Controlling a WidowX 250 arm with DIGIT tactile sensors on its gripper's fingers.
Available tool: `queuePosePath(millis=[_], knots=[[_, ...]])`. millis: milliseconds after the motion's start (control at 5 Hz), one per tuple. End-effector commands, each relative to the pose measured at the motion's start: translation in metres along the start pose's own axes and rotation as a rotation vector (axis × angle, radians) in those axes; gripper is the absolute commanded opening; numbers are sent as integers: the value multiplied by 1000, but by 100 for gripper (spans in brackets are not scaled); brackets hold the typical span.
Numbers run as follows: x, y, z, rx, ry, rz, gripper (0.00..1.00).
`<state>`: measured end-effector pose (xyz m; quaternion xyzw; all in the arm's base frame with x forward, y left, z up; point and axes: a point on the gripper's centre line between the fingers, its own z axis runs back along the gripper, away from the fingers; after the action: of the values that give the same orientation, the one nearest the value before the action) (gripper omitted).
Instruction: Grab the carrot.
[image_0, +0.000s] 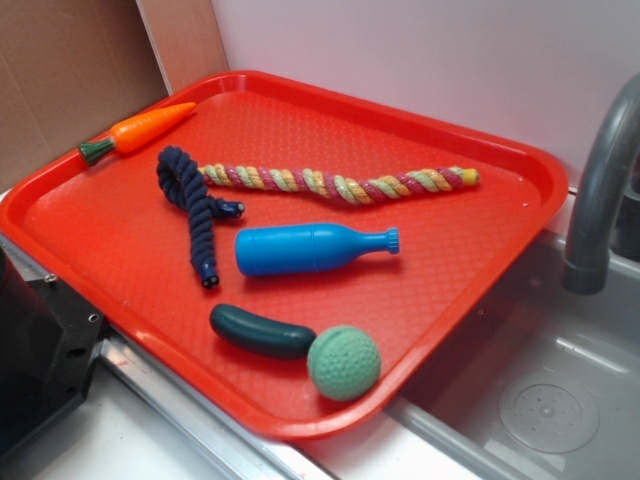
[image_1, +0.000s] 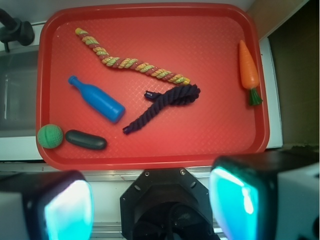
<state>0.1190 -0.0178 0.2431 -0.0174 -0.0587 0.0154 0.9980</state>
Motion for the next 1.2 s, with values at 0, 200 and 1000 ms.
queuePosePath(millis=[0,200,1000], knots=[[0,0,0,0,0,0,100],[31,46,-47,34,16,23,100],[74,102,-127,57,0,-130,100]])
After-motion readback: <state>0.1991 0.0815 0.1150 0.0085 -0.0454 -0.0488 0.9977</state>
